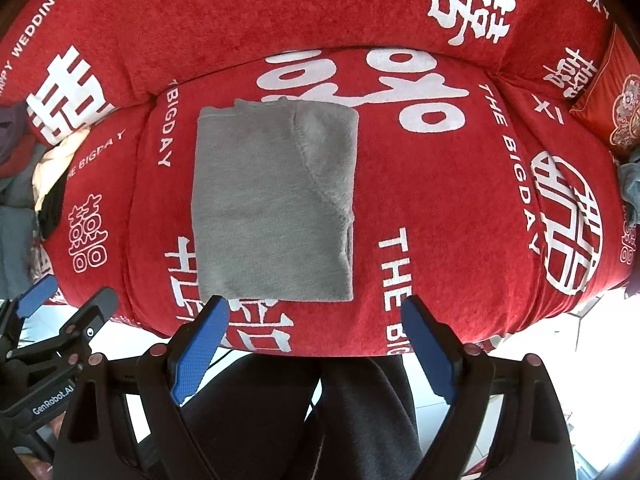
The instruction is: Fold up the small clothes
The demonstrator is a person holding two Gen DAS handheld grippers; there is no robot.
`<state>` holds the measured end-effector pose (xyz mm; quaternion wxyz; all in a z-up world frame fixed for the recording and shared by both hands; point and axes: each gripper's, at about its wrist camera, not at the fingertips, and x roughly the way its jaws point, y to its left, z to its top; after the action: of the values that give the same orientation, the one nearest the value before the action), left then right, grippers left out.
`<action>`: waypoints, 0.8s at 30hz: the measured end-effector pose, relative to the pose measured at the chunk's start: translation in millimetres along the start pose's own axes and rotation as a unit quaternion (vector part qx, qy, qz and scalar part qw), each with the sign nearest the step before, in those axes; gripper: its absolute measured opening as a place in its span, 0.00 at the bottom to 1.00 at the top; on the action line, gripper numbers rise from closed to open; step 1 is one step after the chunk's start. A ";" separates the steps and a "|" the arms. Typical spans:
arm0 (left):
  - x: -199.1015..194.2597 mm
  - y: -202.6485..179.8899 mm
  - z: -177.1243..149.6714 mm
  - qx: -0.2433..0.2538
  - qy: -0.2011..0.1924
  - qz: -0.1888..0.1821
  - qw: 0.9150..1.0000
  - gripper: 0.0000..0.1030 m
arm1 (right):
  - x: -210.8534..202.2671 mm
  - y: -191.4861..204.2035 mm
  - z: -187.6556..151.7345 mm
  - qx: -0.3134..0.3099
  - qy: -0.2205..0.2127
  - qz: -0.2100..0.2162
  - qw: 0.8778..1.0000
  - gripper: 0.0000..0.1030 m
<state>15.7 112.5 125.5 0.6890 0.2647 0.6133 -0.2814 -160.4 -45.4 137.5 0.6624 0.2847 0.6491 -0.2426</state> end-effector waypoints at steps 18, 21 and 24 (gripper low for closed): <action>5.9 -0.5 3.2 0.001 0.008 0.003 1.000 1.00 | 2.6 6.8 4.4 -0.009 -0.005 -0.006 1.000 0.87; 6.2 -1.4 3.4 0.001 0.008 0.003 1.000 1.00 | 3.1 8.0 4.6 -0.010 -0.005 -0.007 1.000 0.87; 6.1 -1.6 3.3 0.001 0.008 0.002 1.000 1.00 | 4.3 9.2 2.8 -0.010 -0.004 -0.006 1.000 0.87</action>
<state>17.4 108.7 119.8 0.6846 0.2689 0.6178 -0.2781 -151.8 -40.4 133.7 0.6661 0.2728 0.6509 -0.2413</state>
